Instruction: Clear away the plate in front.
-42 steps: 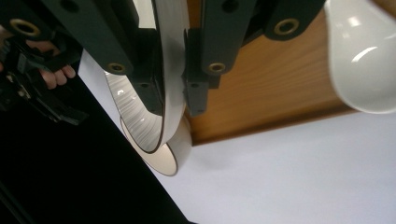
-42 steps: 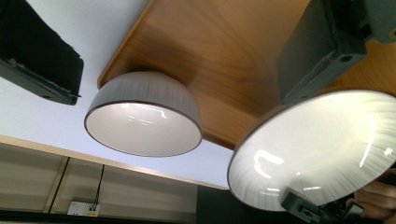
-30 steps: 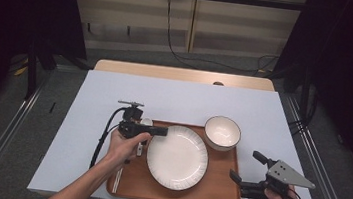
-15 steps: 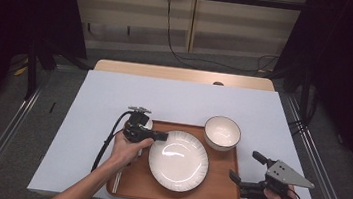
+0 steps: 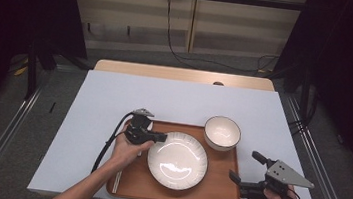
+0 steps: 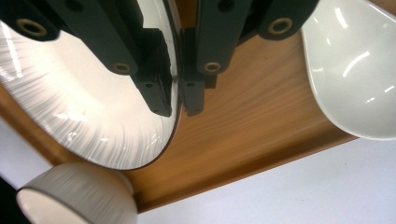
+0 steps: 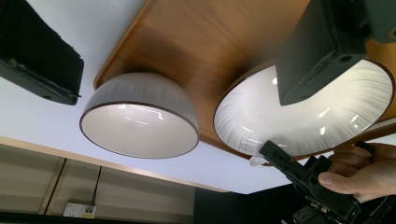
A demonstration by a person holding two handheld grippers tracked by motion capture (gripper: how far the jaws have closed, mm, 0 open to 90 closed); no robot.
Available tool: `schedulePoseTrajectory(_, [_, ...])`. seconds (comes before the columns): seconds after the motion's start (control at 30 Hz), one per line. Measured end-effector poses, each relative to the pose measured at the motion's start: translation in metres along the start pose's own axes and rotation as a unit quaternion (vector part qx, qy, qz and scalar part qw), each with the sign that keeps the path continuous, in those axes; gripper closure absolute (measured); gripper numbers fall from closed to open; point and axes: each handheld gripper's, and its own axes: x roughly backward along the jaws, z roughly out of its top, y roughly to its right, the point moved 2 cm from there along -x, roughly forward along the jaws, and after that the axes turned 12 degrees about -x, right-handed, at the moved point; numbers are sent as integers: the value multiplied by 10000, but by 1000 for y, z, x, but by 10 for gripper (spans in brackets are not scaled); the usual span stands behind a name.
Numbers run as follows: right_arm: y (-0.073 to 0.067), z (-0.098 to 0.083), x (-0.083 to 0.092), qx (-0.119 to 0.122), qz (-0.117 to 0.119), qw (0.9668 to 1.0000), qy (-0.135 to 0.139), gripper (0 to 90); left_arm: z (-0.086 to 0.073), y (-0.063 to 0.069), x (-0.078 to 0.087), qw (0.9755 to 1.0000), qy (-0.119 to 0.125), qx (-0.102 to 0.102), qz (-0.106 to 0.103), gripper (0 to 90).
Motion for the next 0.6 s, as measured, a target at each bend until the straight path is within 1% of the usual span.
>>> schedulePoseTrajectory(0.03, [0,0,0,-4,0,10000,-15,5,0,0,0,10000,7,15,-3,833])
schedulePoseTrajectory(0.07, [0,0,0,0,1,10000,-16,5,0,0,-1,10000,-3,-26,43,834])
schedulePoseTrajectory(0.13, [0,0,0,-9,-9,10000,4,6,-1,-1,-2,10000,-21,15,50,833])
schedulePoseTrajectory(0.17, [0,0,0,-11,0,10000,1,7,-1,-1,-2,10000,-53,-20,79,833])
schedulePoseTrajectory(0.2, [0,0,0,-20,-4,10000,1,7,-2,0,-3,9999,-25,-41,111,831])
schedulePoseTrajectory(0.3, [0,0,1,-42,-1,10000,1,6,-2,-1,-3,9998,-99,-95,143,829])
schedulePoseTrajectory(0.33, [0,0,0,-31,5,10000,3,6,-2,-1,-4,9998,-99,-90,171,827])
schedulePoseTrajectory(0.37, [0,0,0,-23,-2,10000,-2,7,-2,-1,-3,9997,-115,-138,170,827])
schedulePoseTrajectory(0.4, [0,0,0,-15,-2,10000,-1,6,-2,2,-4,9993,-110,-245,261,824])
schedulePoseTrajectory(0.43, [0,0,0,-17,4,10000,-4,6,-2,2,-4,9992,-133,-239,308,820])
schedulePoseTrajectory(0.47, [0,0,0,-29,13,10000,-5,6,-2,2,-4,9993,-109,-201,294,821])
schedulePoseTrajectory(0.53, [0,0,0,-26,4,10000,-18,6,-2,3,-4,9989,-115,-310,324,821])
schedulePoseTrajectory(0.57, [0,0,0,-30,4,10000,-14,6,-2,4,-4,9989,-113,-299,342,820])
schedulePoseTrajectory(0.6, [0,0,0,-34,-2,10000,-13,6,-2,3,-4,9987,-125,-341,360,819])
